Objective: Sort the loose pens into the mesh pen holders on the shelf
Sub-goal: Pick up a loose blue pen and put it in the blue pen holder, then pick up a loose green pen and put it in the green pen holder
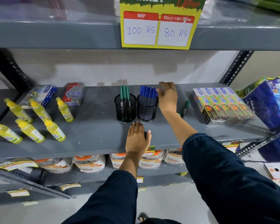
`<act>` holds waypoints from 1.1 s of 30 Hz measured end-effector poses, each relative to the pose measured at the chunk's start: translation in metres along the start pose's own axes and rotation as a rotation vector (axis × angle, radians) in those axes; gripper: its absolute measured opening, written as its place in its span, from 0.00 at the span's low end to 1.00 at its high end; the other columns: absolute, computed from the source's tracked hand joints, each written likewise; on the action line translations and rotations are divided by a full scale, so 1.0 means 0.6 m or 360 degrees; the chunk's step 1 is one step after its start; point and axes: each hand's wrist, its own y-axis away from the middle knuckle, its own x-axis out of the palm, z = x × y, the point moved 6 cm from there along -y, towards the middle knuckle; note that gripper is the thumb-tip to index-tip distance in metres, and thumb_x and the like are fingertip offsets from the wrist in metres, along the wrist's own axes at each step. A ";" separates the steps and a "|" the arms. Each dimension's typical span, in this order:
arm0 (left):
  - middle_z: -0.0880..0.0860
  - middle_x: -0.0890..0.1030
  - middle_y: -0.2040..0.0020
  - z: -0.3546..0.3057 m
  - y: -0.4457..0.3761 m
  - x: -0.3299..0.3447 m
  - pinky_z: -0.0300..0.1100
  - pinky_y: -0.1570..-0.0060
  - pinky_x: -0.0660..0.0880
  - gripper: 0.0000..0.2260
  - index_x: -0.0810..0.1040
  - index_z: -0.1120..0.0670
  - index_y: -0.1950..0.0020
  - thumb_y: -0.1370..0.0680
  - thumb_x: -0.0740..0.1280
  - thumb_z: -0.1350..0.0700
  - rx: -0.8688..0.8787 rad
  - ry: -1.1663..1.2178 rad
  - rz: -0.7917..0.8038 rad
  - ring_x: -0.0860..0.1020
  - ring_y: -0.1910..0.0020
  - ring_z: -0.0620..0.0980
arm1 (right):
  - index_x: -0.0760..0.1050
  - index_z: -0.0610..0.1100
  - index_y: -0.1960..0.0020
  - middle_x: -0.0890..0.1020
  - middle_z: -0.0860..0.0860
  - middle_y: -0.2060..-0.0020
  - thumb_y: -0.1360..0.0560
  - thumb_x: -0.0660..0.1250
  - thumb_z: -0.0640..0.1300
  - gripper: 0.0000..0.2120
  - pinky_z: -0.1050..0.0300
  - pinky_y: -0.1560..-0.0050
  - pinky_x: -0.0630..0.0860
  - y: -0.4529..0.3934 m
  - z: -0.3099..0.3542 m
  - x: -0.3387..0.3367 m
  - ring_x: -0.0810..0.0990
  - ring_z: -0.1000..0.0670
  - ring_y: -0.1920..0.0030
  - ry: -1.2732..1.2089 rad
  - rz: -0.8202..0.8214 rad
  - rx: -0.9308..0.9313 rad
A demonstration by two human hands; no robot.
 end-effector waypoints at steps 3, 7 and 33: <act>0.64 0.70 0.31 0.001 -0.001 0.000 0.52 0.28 0.58 0.30 0.67 0.64 0.33 0.24 0.47 0.44 0.0018 0.0025 0.0007 0.65 0.29 0.61 | 0.73 0.38 0.37 0.73 0.39 0.37 0.22 0.61 0.41 0.14 0.45 0.38 0.71 0.009 -0.051 -0.025 0.71 0.38 0.38 0.0314 -0.0159 0.0121; 0.61 0.64 0.27 0.002 -0.003 0.004 0.49 0.26 0.53 0.28 0.63 0.61 0.29 0.23 0.48 0.45 0.0007 -0.0022 0.0106 0.58 0.26 0.57 | 0.71 0.37 0.37 0.67 0.39 0.31 0.23 0.62 0.46 0.18 0.42 0.30 0.61 0.046 -0.154 -0.032 0.62 0.38 0.30 0.0721 0.0053 0.0608; 0.58 0.60 0.24 0.004 -0.006 0.007 0.47 0.26 0.50 0.25 0.58 0.59 0.27 0.20 0.53 0.47 -0.0025 -0.0028 0.0170 0.54 0.24 0.55 | 0.75 0.40 0.39 0.69 0.39 0.32 0.22 0.60 0.47 0.16 0.43 0.26 0.59 0.042 -0.204 -0.011 0.64 0.39 0.30 0.0931 0.0216 0.0637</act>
